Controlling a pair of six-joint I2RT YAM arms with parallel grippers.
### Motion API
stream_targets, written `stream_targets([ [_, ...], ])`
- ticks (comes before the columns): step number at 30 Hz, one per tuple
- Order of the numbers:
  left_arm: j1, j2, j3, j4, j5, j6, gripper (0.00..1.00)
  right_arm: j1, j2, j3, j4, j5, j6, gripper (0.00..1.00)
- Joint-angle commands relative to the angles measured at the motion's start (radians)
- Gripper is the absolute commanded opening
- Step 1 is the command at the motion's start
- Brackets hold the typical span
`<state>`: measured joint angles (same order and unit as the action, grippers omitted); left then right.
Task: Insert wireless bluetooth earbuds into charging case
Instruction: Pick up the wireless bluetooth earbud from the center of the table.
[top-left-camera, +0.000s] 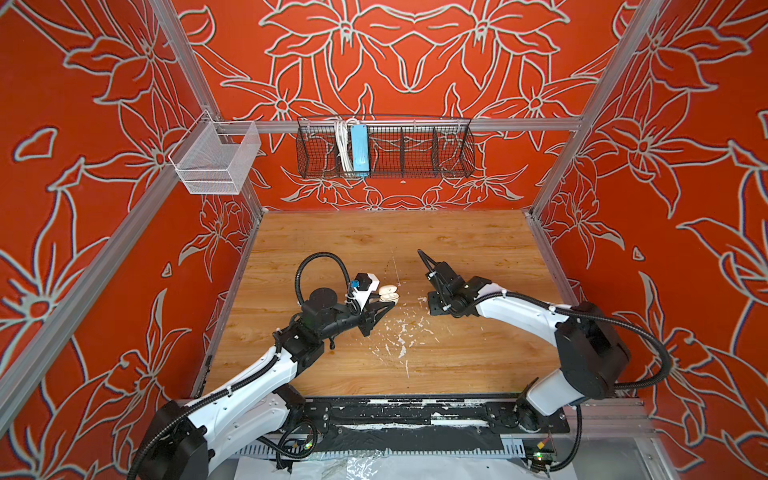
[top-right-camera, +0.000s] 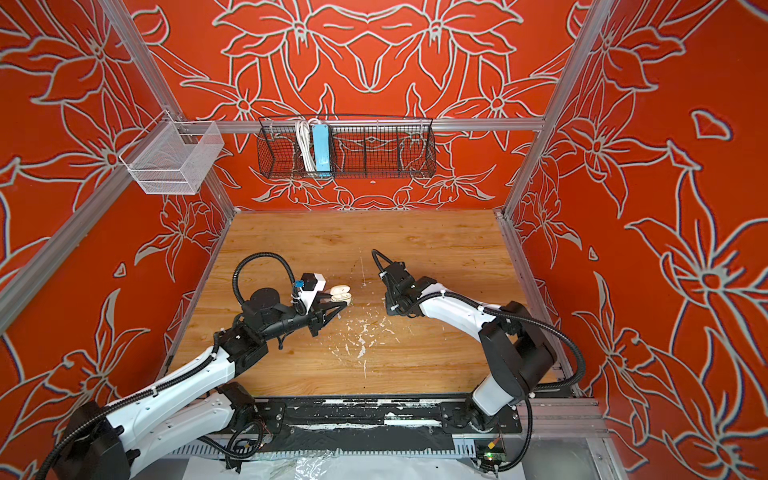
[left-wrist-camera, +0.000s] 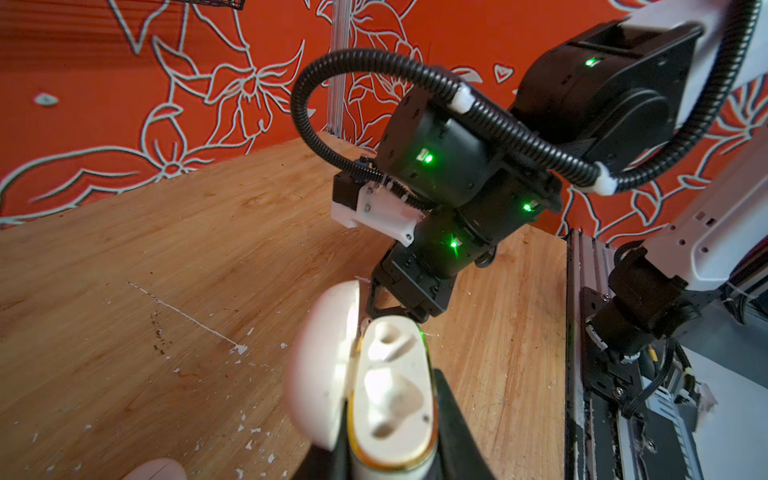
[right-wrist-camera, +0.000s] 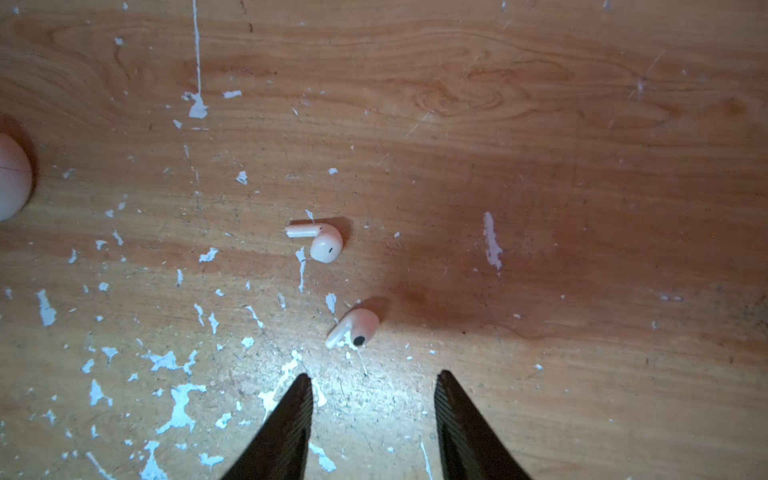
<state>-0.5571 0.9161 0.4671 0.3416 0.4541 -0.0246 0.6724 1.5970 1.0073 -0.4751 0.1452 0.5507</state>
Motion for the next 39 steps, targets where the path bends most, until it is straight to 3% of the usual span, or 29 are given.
stream_targets([
  [1, 0.003, -0.005, -0.004, 0.045, 0.015, 0.009, 0.0, -0.001, 0.054, 0.055, -0.047, -0.012, 0.008, 0.47],
  [14, 0.003, -0.014, 0.001, 0.041, 0.047, 0.008, 0.0, -0.016, 0.195, 0.123, -0.064, -0.01, 0.013, 0.41],
  [24, 0.003, -0.025, 0.0, 0.04, 0.055, 0.008, 0.0, -0.022, 0.208, 0.108, -0.054, -0.014, 0.034, 0.37],
  [30, 0.003, -0.026, 0.001, 0.042, 0.061, 0.008, 0.0, -0.023, 0.208, 0.1, -0.049, -0.029, 0.042, 0.26],
  [39, 0.003, -0.025, 0.001, 0.043, 0.07, 0.009, 0.0, -0.037, 0.174, 0.043, -0.016, -0.054, 0.051, 0.26],
])
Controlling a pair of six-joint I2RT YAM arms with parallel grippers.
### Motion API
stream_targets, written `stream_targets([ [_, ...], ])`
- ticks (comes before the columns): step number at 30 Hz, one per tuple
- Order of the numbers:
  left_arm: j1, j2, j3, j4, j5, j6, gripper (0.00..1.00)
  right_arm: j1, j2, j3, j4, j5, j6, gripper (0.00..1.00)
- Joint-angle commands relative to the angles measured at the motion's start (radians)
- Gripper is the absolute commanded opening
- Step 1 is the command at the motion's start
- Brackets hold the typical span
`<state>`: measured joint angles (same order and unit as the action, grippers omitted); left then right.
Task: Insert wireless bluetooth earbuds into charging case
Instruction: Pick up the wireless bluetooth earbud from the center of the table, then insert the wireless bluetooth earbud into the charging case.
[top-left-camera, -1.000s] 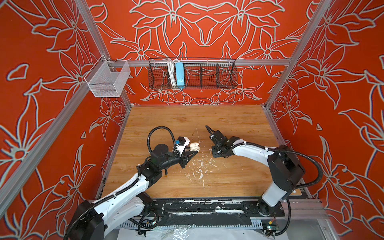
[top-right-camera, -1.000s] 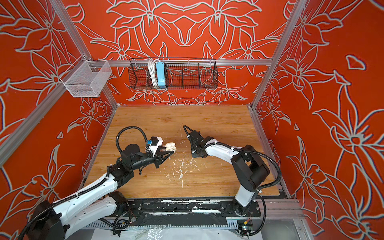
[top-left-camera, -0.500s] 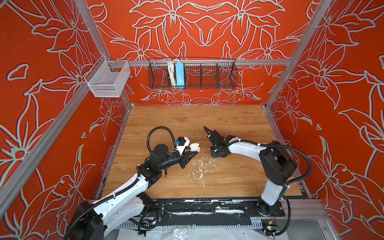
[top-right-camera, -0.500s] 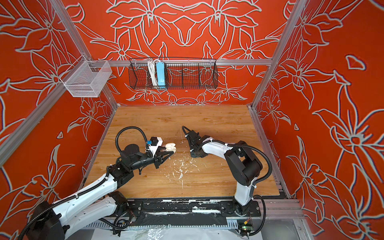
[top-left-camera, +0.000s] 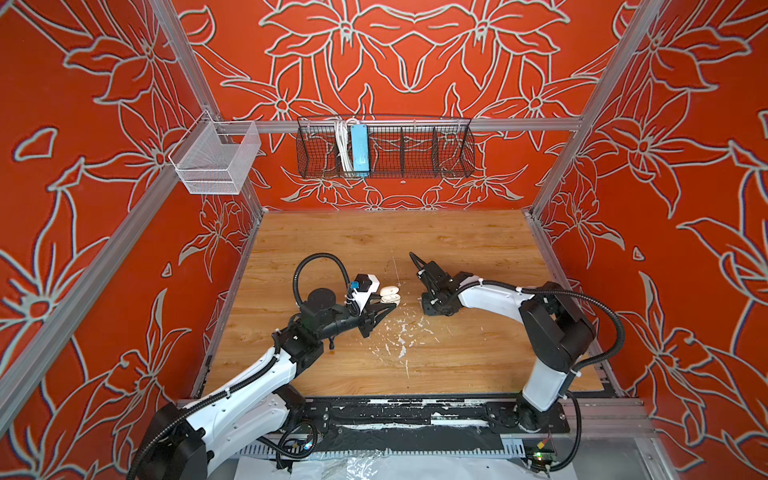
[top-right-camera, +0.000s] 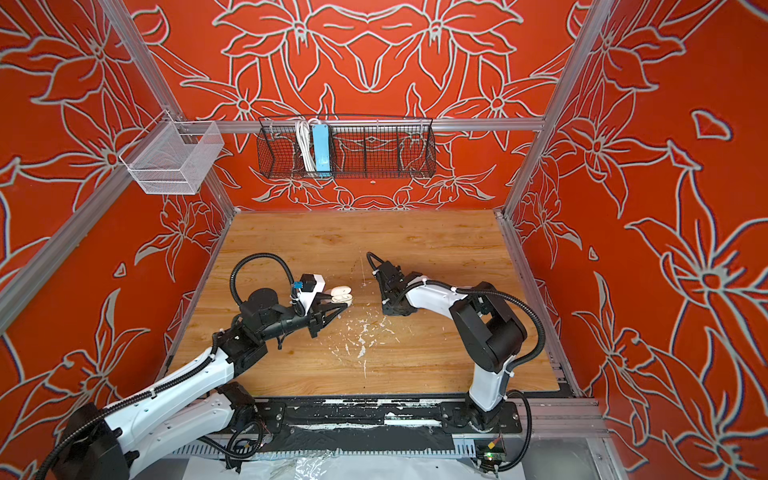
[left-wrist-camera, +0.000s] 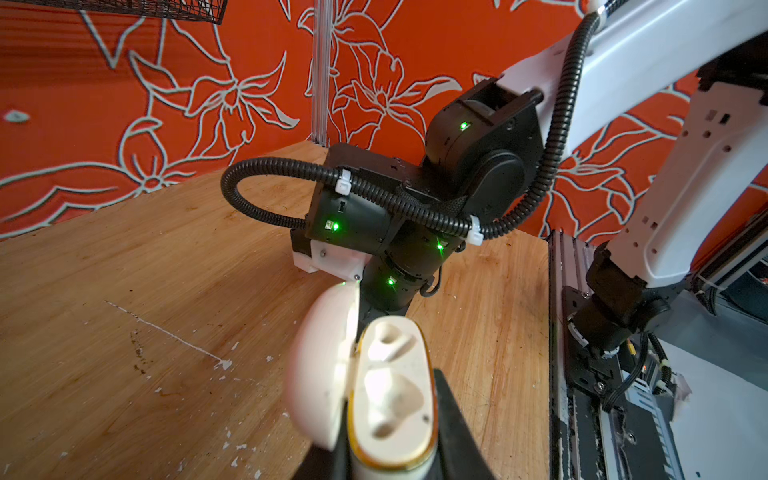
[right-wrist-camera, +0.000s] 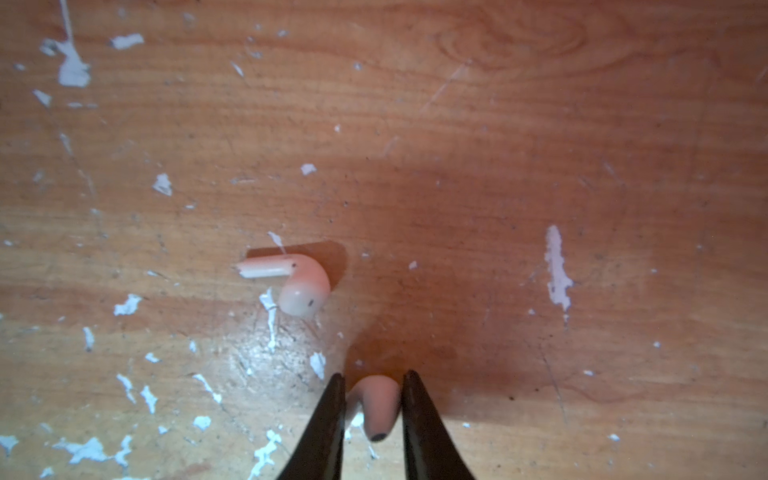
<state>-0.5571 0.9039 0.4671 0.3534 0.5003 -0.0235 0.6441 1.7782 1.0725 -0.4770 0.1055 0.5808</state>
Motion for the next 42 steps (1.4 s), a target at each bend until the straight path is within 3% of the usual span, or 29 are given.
stream_targets([
  [1, 0.003, -0.013, 0.001, 0.032, 0.025, 0.008, 0.0, -0.01, -0.001, -0.019, -0.014, -0.016, 0.02, 0.26],
  [11, 0.003, -0.03, -0.017, 0.065, 0.067, 0.022, 0.0, -0.018, 0.019, -0.014, -0.008, -0.027, 0.022, 0.23],
  [19, 0.002, -0.073, -0.19, 0.286, 0.041, 0.147, 0.0, -0.02, -0.057, -0.049, 0.017, -0.017, 0.023, 0.15],
  [24, -0.007, -0.113, -0.214, 0.276, 0.04, 0.224, 0.0, -0.018, -0.247, -0.117, 0.044, 0.021, 0.012, 0.14],
  [30, -0.026, -0.123, -0.299, 0.385, 0.192, 0.382, 0.0, -0.017, -0.54, -0.233, 0.108, 0.046, -0.01, 0.14],
  [36, -0.067, -0.203, -0.331, 0.347, 0.198, 0.482, 0.0, 0.0, -0.838, -0.367, 0.196, 0.111, -0.025, 0.13],
  [42, -0.089, -0.234, -0.344, 0.331, 0.165, 0.517, 0.0, 0.058, -0.985, -0.434, 0.25, 0.179, -0.042, 0.11],
])
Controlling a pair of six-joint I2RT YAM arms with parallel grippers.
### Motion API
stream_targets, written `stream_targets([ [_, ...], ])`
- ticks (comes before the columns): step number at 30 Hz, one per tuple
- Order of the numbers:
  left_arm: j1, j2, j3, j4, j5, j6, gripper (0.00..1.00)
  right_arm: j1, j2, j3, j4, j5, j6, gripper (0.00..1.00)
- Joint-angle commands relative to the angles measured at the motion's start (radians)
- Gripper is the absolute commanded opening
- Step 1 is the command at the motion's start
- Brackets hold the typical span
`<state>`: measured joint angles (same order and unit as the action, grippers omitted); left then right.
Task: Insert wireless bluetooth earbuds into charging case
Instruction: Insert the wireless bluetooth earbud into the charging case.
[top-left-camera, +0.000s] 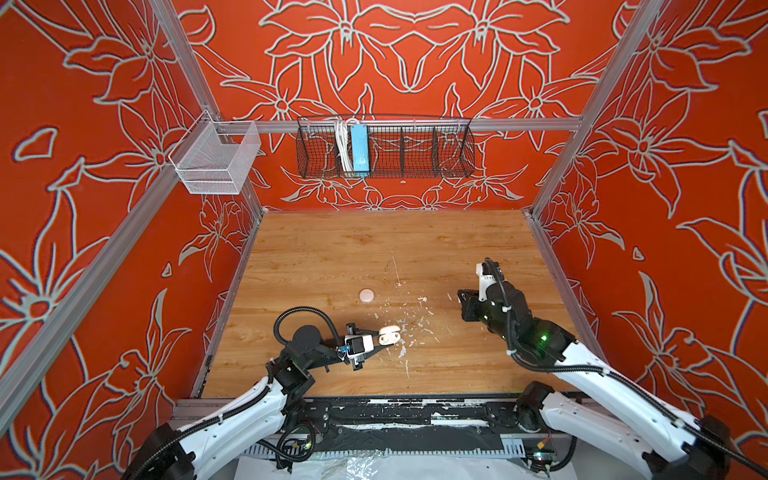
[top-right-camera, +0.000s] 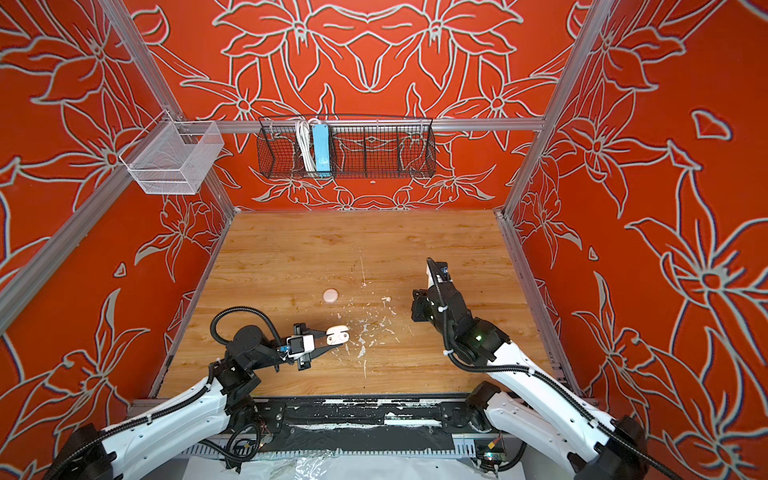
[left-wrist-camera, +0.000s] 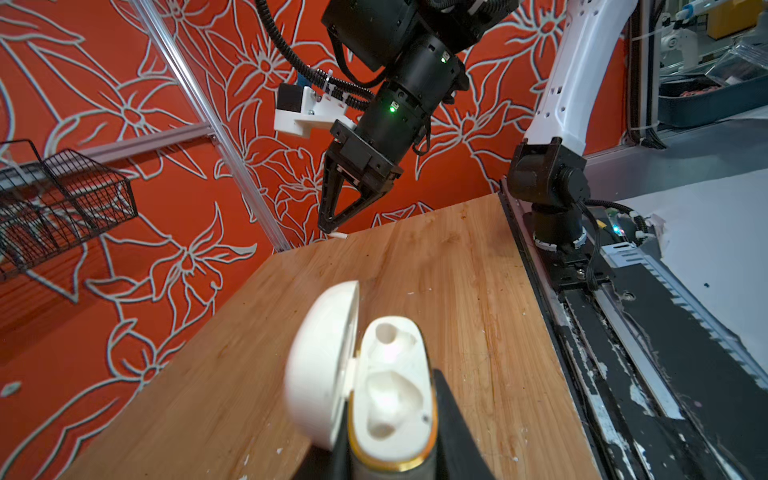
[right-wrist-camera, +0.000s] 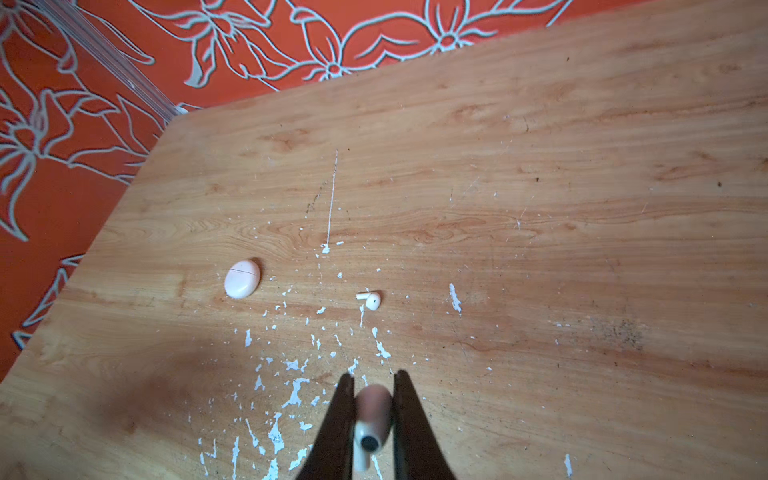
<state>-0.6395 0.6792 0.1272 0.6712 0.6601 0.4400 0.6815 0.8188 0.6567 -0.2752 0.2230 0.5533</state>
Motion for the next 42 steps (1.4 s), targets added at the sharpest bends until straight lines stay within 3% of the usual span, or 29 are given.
stream_targets([
  [1, -0.008, -0.007, -0.003, 0.013, 0.005, 0.055, 0.0, 0.032, -0.033, -0.02, 0.057, 0.064, -0.021, 0.1],
  [13, -0.015, -0.013, 0.017, -0.033, -0.055, 0.051, 0.0, 0.239, -0.06, -0.059, 0.223, 0.06, -0.132, 0.09],
  [17, -0.017, -0.035, 0.007, -0.03, -0.099, 0.044, 0.0, 0.303, -0.07, -0.066, 0.239, 0.116, -0.113, 0.08],
  [23, -0.019, -0.059, 0.0, -0.037, -0.119, 0.046, 0.0, 0.348, -0.075, -0.08, 0.258, 0.164, -0.062, 0.08],
  [35, -0.019, -0.044, 0.008, -0.036, -0.139, 0.034, 0.0, 0.398, -0.082, -0.115, 0.371, 0.074, -0.117, 0.07],
  [42, -0.019, -0.024, 0.02, -0.04, -0.182, 0.005, 0.0, 0.462, -0.074, -0.095, 0.329, 0.224, -0.103, 0.06],
])
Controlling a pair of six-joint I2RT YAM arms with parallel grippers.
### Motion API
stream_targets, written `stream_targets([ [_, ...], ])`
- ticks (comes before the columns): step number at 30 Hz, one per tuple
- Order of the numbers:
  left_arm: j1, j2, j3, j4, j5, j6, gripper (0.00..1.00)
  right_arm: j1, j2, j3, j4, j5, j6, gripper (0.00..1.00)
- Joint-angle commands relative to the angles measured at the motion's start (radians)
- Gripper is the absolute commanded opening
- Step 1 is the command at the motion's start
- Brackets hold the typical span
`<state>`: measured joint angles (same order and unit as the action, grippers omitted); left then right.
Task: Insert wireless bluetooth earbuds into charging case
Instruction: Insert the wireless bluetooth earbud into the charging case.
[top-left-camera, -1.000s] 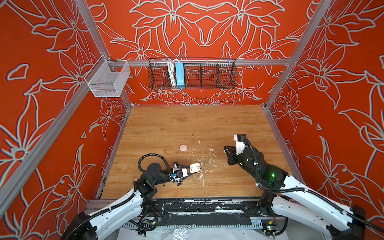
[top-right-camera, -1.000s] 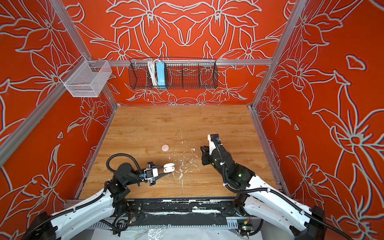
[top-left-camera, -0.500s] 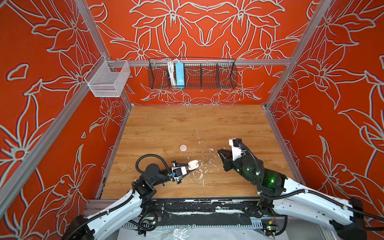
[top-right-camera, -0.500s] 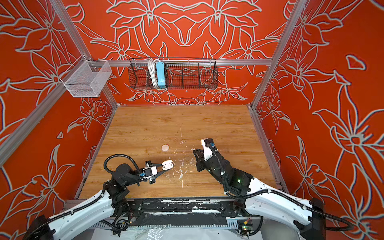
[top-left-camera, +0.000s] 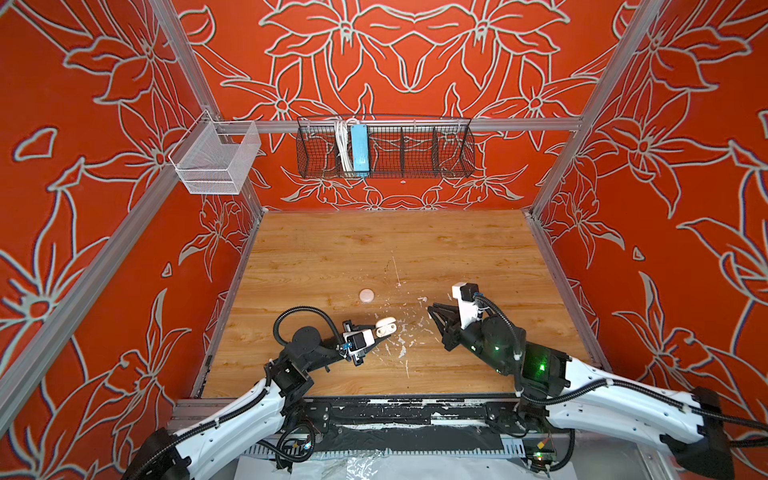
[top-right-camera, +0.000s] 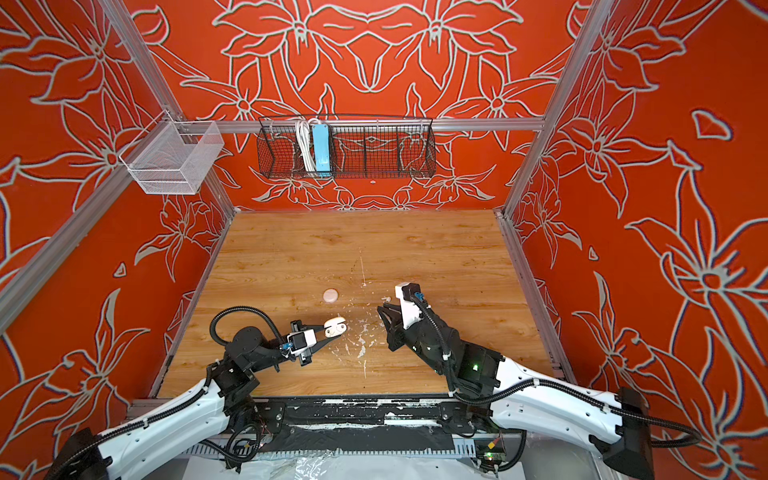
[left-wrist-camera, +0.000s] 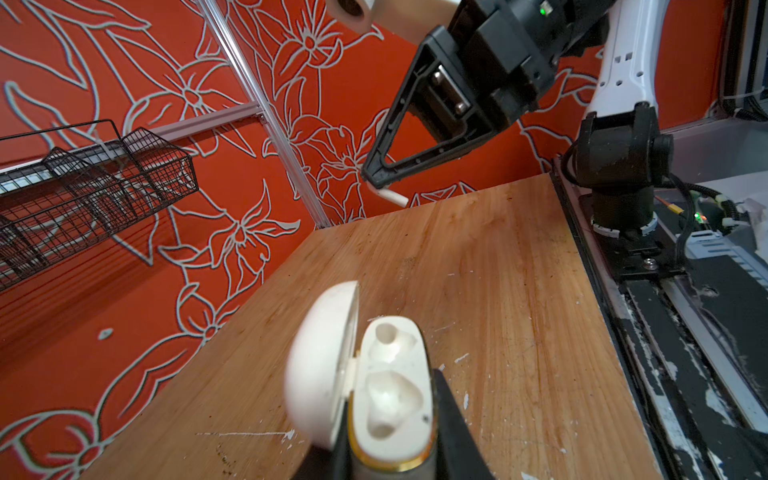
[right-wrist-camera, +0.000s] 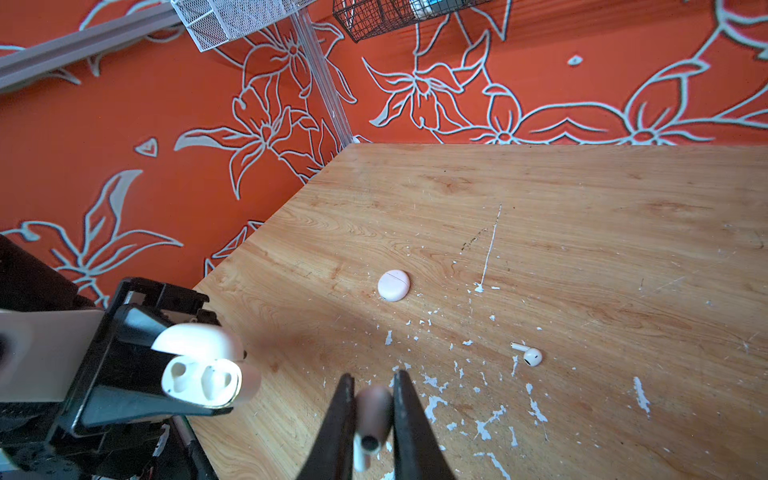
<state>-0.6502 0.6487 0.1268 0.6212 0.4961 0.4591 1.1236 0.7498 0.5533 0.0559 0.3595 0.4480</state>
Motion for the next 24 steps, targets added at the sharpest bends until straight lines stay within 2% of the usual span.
stream_targets([
  [1, -0.008, 0.01, 0.025, 0.008, -0.018, -0.016, 0.0, 0.035, 0.0, 0.018, -0.028, 0.133, 0.03, 0.06],
  [6, -0.008, 0.016, 0.027, 0.005, -0.019, -0.019, 0.0, 0.104, 0.057, 0.099, -0.243, 0.354, 0.247, 0.0],
  [13, -0.008, -0.012, 0.023, -0.001, -0.019, -0.021, 0.0, 0.245, 0.156, 0.199, -0.33, 0.55, 0.36, 0.0],
  [18, -0.008, -0.015, 0.022, 0.001, -0.015, -0.022, 0.0, 0.279, 0.198, 0.256, -0.369, 0.566, 0.426, 0.0],
  [24, -0.008, -0.024, 0.019, 0.002, -0.003, -0.021, 0.0, 0.316, 0.193, 0.232, -0.253, 0.567, 0.371, 0.0],
])
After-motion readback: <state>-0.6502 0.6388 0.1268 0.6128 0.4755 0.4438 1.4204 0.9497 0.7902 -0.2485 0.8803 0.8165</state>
